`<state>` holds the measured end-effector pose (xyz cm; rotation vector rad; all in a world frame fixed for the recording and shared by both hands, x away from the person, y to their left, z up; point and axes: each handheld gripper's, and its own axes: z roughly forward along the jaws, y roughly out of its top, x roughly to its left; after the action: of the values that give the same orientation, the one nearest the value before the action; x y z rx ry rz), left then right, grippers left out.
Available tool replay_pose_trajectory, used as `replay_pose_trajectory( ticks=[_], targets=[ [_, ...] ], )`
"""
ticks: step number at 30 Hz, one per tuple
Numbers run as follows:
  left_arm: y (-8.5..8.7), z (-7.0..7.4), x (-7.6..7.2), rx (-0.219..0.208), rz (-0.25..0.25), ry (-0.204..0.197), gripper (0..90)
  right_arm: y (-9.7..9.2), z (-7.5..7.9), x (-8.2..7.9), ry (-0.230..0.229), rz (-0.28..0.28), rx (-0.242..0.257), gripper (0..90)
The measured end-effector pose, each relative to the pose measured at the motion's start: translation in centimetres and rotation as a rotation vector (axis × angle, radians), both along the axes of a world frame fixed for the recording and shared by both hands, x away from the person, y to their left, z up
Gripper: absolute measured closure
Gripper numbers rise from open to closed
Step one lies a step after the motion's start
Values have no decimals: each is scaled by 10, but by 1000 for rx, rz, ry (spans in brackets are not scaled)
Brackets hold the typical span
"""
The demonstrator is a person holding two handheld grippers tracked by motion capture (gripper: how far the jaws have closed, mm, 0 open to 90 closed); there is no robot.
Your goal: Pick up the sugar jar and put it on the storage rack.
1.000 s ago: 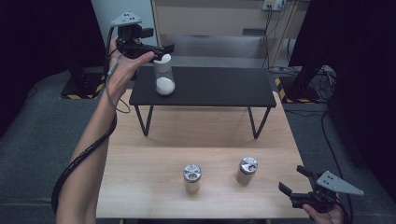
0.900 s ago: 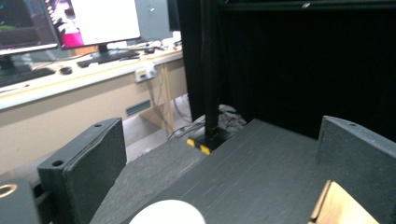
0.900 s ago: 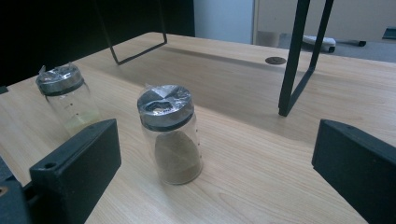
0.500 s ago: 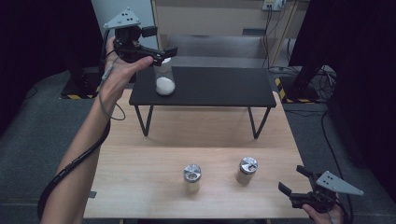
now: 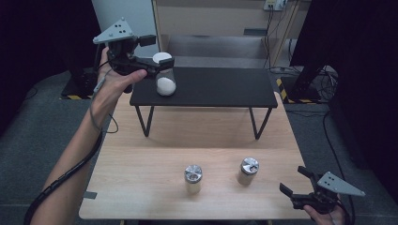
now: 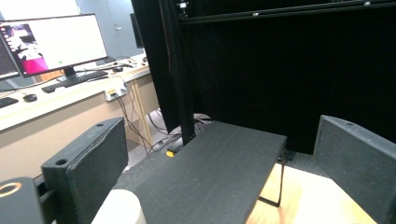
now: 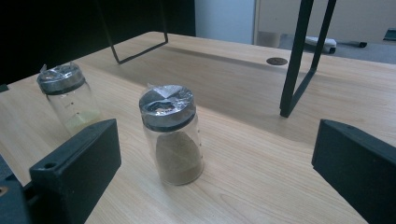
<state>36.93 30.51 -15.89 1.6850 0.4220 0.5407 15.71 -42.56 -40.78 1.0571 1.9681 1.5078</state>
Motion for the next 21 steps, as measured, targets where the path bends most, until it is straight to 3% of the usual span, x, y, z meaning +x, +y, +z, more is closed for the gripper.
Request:
replay_pose_trajectory(
  ticks=[21],
  targets=[
    [26, -47, -37, -55, -104, 10, 21, 1, 0, 0, -2, 2, -4, 19]
  ],
)
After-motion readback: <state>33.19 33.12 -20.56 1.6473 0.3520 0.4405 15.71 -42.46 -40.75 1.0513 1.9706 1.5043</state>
